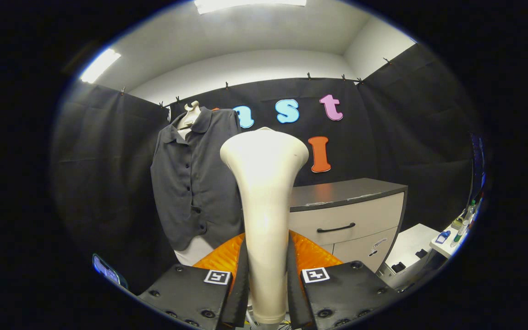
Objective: Iron the clothes twice with a garment steamer, once on the left side and once on the right side.
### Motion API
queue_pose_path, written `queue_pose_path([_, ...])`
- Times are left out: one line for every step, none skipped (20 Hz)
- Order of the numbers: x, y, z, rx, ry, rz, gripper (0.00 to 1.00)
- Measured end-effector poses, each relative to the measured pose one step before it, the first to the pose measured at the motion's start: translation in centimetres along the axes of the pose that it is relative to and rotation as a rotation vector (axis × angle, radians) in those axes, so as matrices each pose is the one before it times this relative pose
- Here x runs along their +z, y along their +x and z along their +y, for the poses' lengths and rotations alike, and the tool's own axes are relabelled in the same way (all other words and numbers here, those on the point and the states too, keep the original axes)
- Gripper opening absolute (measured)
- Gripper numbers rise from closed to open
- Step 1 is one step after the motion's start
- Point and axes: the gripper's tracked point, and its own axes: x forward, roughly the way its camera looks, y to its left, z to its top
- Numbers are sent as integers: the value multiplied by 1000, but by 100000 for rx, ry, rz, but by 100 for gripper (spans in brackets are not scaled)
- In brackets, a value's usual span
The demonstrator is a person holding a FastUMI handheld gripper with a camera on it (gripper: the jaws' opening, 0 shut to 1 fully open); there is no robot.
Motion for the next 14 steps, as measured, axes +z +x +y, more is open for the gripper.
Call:
queue_pose_path([127,-42,48,-3,-85,-213,43])
queue_pose_path([17,-14,-3,-218,-82,-145,43])
queue_pose_path([-62,-44,-133,-304,102,-23,43])
queue_pose_path([-16,-13,-26,-178,203,53,43])
queue_pose_path([48,-64,-16,-92,245,45,43])
queue_pose_path([17,47,47,-21,161,58,43])
queue_pose_path([-3,96,94,-28,47,82,43])
queue_pose_path([-80,43,26,-18,-52,-91,43])
queue_pose_path([121,-31,28,33,-66,-151,43])
queue_pose_path([14,58,56,103,-63,-111,43])
queue_pose_path([92,-66,34,132,-81,-70,43])
queue_pose_path([70,42,58,180,-67,-190,43])
queue_pose_path([-12,27,53,138,-119,-125,43])
queue_pose_path([42,-46,-28,-48,-83,-243,43])
